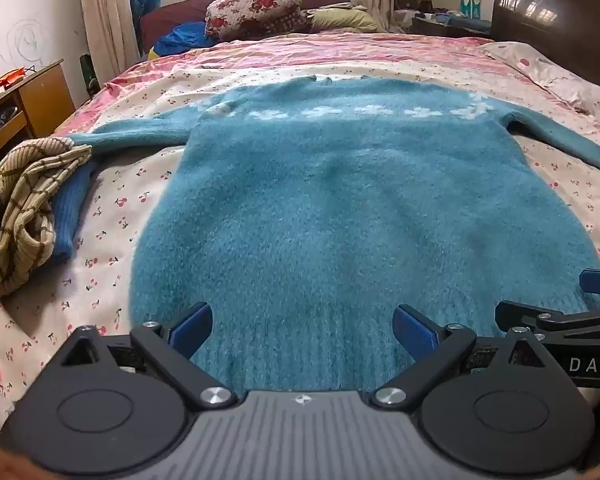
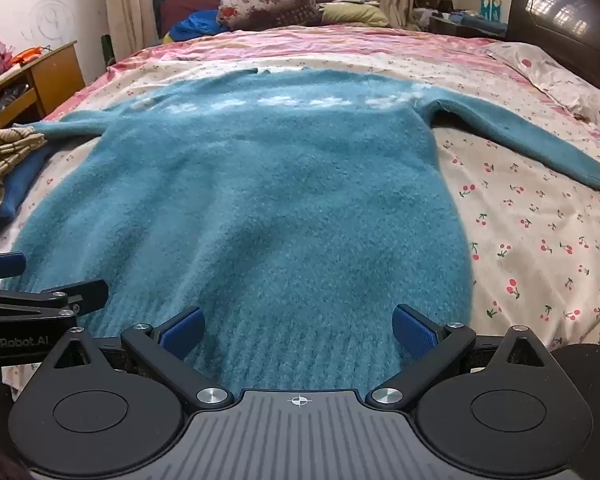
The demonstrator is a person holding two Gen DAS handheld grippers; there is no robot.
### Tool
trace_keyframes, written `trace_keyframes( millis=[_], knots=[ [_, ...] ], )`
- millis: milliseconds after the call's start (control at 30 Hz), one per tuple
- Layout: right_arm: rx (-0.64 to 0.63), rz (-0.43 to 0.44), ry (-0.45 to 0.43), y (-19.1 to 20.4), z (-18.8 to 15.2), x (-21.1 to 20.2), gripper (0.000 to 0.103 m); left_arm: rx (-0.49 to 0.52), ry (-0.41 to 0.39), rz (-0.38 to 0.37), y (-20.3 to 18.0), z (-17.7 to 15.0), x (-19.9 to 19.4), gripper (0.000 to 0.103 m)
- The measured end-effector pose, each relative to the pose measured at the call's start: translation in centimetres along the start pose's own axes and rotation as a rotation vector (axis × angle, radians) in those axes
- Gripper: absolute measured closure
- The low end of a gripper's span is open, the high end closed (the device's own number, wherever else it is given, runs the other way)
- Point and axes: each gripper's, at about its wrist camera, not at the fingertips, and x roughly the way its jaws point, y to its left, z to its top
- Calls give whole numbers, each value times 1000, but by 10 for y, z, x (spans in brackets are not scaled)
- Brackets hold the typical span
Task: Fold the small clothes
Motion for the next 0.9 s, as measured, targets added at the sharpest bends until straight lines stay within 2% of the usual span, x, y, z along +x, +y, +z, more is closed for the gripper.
trace_keyframes(
  millis=[233,500,900],
  knots=[
    [-5,-1,0,-3,-3,2,3,1,0,6,3,-5,5,1],
    [-32,-33,21,3,-6,9,3,-11,55,-2,2,-11,13,1],
    [-67,-49,23,8,-9,15,3,-21,80,-3,3,-17,25,0]
  ],
)
